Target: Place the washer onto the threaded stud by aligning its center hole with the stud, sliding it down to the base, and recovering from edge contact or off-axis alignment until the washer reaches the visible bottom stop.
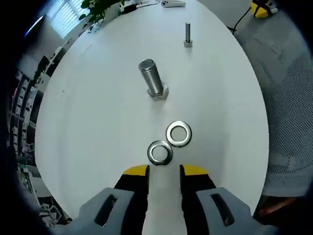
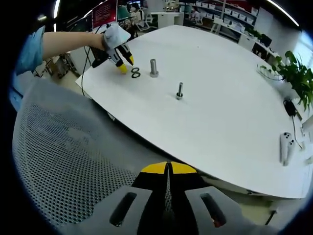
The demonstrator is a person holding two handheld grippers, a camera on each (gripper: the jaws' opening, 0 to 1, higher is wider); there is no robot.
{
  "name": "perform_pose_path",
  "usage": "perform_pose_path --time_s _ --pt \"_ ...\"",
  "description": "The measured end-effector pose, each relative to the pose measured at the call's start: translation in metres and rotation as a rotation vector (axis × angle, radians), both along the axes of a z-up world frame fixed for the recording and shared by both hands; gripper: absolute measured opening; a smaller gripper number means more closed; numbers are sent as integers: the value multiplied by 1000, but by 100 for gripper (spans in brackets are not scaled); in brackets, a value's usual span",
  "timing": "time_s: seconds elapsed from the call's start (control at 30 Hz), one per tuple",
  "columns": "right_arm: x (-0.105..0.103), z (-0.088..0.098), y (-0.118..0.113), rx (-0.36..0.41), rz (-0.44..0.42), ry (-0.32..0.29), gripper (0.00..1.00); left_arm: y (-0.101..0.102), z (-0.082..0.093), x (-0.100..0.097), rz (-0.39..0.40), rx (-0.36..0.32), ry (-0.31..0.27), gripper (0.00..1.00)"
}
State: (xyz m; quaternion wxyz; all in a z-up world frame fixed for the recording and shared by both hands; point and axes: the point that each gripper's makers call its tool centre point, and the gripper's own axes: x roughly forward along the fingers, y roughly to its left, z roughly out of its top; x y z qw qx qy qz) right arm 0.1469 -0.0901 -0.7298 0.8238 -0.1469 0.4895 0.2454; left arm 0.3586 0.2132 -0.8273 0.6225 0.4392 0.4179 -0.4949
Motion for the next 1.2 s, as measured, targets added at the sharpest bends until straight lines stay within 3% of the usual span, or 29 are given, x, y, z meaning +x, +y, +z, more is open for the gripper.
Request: perform_pose_path --time_s 0.1,0.23,0.3,0.4,0.73,0.8,0.83,0.87,0.93,1.0,1.07,1.1,1.2 --pt "0 0 0 0 1 1 4 0 -5 0 -75 56 43 22" --pt "0 0 0 1 -2 1 4 -12 -11 -2 -89 39 92 23" --pt "1 0 -1 2 -4 1 4 -20 -11 1 -116 26 65 25" --pt "1 0 -1 3 -7 1 4 -21 -10 -3 -106 43 106 24" --pt "2 0 -1 7 -15 -5 4 -21 -9 -9 -158 34 111 20" --pt "2 0 -1 7 -14 -5 4 -21 -11 -9 -155 35 106 0" --pt "2 0 -1 7 -15 -4 4 -12 -10 -6 -213 96 81 0" --pt "2 0 -1 7 -15 -4 4 -14 -9 -4 -201 84 68 0" --pt "2 0 -1 8 -14 -4 4 -11 -7 7 -122 83 21 8" --pt "2 0 -1 8 -15 -5 4 -9 -5 4 -136 67 44 18" --pt "2 0 -1 9 -15 -5 4 -3 0 9 -105 47 14 31" --pt "2 0 -1 9 -15 -5 4 7 2 5 -59 71 29 34" --pt "2 0 -1 8 -13 -4 4 27 3 0 -55 85 70 32"
